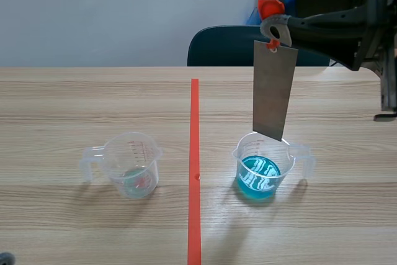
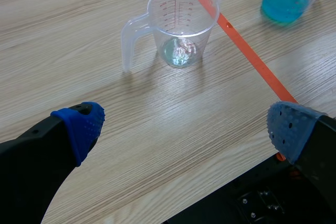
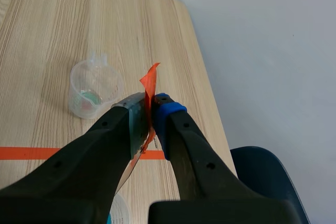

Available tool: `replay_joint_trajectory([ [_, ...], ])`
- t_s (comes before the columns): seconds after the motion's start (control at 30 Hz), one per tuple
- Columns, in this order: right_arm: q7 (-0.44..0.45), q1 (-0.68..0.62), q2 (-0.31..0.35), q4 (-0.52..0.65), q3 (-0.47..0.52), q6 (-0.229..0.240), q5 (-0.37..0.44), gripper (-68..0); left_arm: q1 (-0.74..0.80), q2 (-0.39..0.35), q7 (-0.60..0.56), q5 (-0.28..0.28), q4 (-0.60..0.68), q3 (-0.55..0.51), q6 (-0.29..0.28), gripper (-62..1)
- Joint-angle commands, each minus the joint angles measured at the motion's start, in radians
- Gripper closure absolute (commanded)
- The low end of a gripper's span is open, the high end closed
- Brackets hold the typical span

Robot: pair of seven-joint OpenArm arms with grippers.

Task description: Do the redox reaction experiment

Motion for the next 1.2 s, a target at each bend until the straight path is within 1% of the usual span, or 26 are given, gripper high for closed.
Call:
replay_joint_trajectory([
  [0.0, 0.018, 0.017, -0.001, 0.004, 0.016, -0.007, 0.015, -0.7, -0.006, 0.002, -0.014, -0.01, 0.024, -0.005, -0.002, -62.3],
  [0.13, 0.003, 0.017, -0.013, 0.004, 0.016, -0.006, 0.014, -0.7, -0.025, 0.003, -0.01, -0.01, 0.023, -0.004, -0.007, -62.3],
  [0.2, -0.015, 0.017, -0.027, 0.003, 0.016, -0.002, 0.009, -0.7, -0.042, 0.003, -0.011, -0.01, 0.023, -0.004, -0.014, -62.3],
  [0.23, -0.021, 0.017, -0.034, 0.002, 0.016, 0.001, 0.002, -0.7, -0.056, 0.003, -0.011, -0.01, 0.023, -0.004, -0.027, -62.3],
  [0.37, -0.036, 0.017, -0.059, -0.003, 0.016, 0.042, -0.006, -0.7, -0.14, 0.002, -0.005, -0.01, 0.023, 0.018, -0.064, -62.3],
  [0.43, -0.042, 0.017, -0.076, -0.011, 0.016, 0.042, -0.009, -0.7, -0.201, 0.002, 0.024, -0.01, 0.022, 0.048, -0.073, -62.3],
  [0.57, -0.056, 0.017, -0.099, -0.024, 0.018, 0.045, -0.016, -0.7, -0.335, 0.002, 0.098, -0.001, 0.015, 0.131, -0.074, -62.3],
  [0.7, -0.057, 0.017, -0.1, -0.024, 0.018, 0.046, -0.016, -0.7, -0.466, 0.002, 0.127, -0.001, -0.006, 0.223, -0.073, -62.3],
  [0.73, -0.058, 0.017, -0.1, -0.024, 0.018, 0.046, -0.017, -0.7, -0.496, 0.002, 0.129, -0.001, -0.014, 0.244, -0.073, -57.6],
  [0.77, -0.058, 0.017, -0.098, -0.024, 0.018, 0.046, -0.017, -0.7, -0.525, 0.003, 0.128, -0.002, -0.023, 0.268, -0.069, -48.0],
  [0.8, -0.058, 0.017, -0.097, -0.024, 0.018, 0.046, -0.017, -0.7, -0.555, 0.003, 0.129, -0.003, -0.03, 0.293, -0.045, -39.9],
  [0.83, -0.058, 0.017, -0.097, -0.024, 0.019, 0.046, -0.017, -0.7, -0.584, 0.008, 0.13, -0.003, -0.04, 0.319, -0.007, -33.1],
  [0.87, -0.059, 0.017, -0.097, -0.024, 0.022, 0.047, -0.019, -0.7, -0.613, 0.014, 0.131, -0.003, -0.052, 0.344, 0.021, -27.0],
  [0.9, -0.059, 0.017, -0.096, -0.024, 0.025, 0.048, -0.019, -0.7, -0.642, 0.024, 0.133, -0.002, -0.066, 0.366, 0.037, -20.9],
  [0.97, -0.055, 0.017, -0.092, -0.024, 0.031, 0.049, -0.019, -0.7, -0.7, 0.055, 0.138, 0.009, -0.101, 0.399, 0.047, -11.0],
  [1.0, -0.054, 0.017, -0.092, -0.024, 0.035, 0.049, -0.019, -0.7, -0.727, 0.071, 0.141, 0.023, -0.119, 0.413, 0.046, -8.2],
  [1.03, -0.054, 0.017, -0.092, -0.024, 0.038, 0.049, -0.019, -0.7, -0.755, 0.088, 0.148, 0.028, -0.139, 0.428, 0.047, -6.9],
  [1.17, -0.054, 0.017, -0.092, -0.024, 0.041, 0.049, -0.019, -0.7, -0.862, 0.127, 0.173, 0.029, -0.237, 0.503, 0.047, -3.9],
])
